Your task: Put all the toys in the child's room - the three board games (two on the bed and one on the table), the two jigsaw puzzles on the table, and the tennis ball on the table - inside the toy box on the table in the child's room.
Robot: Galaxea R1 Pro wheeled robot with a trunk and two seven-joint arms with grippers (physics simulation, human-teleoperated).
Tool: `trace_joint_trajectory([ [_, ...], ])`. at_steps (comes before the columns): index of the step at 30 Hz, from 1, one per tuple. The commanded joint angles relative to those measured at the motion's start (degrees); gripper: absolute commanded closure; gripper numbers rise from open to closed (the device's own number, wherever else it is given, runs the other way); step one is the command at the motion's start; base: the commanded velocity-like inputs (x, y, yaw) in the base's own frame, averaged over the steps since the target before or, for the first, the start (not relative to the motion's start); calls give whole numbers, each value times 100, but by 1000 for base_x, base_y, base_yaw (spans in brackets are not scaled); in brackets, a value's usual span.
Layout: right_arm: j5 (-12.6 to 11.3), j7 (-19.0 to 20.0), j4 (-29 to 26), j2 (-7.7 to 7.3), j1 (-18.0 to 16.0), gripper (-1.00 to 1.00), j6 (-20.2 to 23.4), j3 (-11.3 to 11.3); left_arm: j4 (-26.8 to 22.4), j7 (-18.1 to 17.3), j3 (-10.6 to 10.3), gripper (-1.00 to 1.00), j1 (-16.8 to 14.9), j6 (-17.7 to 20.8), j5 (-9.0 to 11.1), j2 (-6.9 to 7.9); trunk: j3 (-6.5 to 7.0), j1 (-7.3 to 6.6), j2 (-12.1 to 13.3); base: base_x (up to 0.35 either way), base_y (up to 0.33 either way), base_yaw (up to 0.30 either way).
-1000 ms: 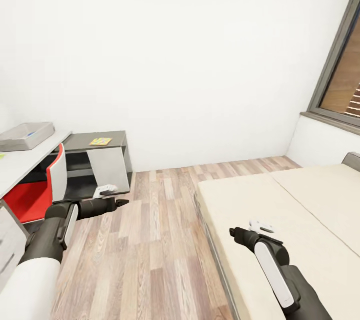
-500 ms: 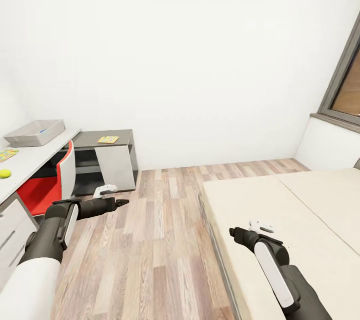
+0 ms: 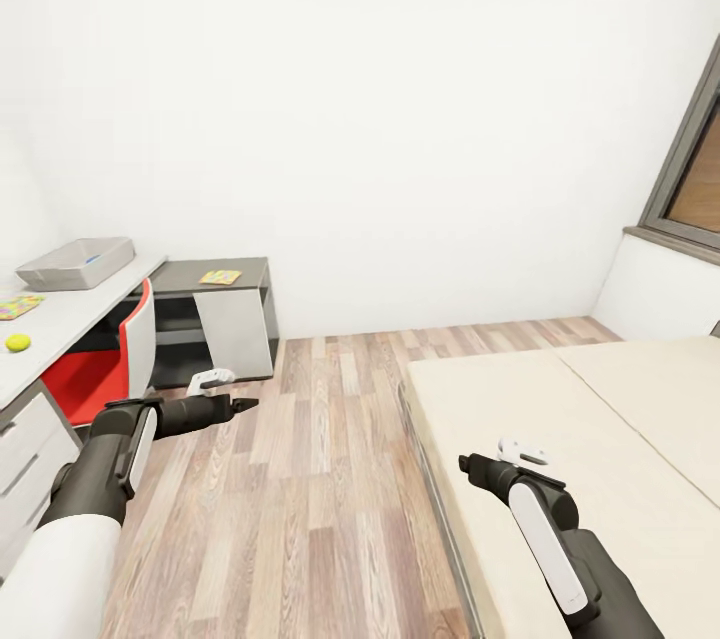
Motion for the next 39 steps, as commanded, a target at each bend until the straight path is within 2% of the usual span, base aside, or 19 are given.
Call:
trace_joint_trajectory([
  [1,-55,-59,4,-6,-4,-100,6,15,-5,-58,15,-100,-7,19,-60,-3,-14,4,-14,-15,0,1],
  [9,-44,-56,150,3,-6,-100,3,7,-5,-67,15,-100,-7,17,-60,2,-14,4,-14,-64,-11,0],
  [17,-41,-59,157,75,-8,-100,-79,7,-5,-68,17,-100,-7,19,-60,12,-14,4,-14,-21,-6,1],
  [27,-44,-51,159,96,-5,-100,-178,15,-5,-67,17,-100,-7,19,-60,6,-14,4,-14,-19,-16,188],
  [39,-44,-51,159,98,-4,-100,-181,16,-5,-73,17,-100,-7,19,-60,6,-14,4,-14,-14,-22,23],
])
